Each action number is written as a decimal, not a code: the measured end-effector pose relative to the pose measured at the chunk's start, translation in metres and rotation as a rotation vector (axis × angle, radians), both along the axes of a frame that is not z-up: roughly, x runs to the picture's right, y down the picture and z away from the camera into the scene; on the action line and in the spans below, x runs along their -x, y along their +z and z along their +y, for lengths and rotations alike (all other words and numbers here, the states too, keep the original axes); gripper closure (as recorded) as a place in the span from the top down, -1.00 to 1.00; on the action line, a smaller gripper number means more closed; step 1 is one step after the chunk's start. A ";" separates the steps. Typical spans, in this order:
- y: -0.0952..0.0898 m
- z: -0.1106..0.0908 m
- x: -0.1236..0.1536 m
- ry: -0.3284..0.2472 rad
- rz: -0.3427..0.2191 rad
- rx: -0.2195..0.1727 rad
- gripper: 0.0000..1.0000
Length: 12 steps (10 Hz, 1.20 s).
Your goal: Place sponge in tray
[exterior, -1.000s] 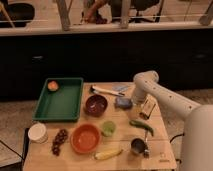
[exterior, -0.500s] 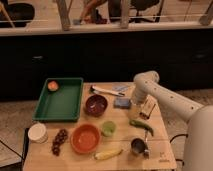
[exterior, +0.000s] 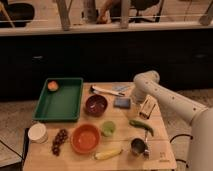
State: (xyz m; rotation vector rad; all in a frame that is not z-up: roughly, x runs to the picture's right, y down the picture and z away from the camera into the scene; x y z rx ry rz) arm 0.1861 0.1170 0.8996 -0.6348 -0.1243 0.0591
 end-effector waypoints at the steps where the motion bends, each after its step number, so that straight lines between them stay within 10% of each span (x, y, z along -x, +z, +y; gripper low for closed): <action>1: 0.000 -0.002 0.002 -0.002 -0.002 -0.002 0.60; 12: 0.022 -0.009 0.041 -0.045 -0.018 -0.003 0.60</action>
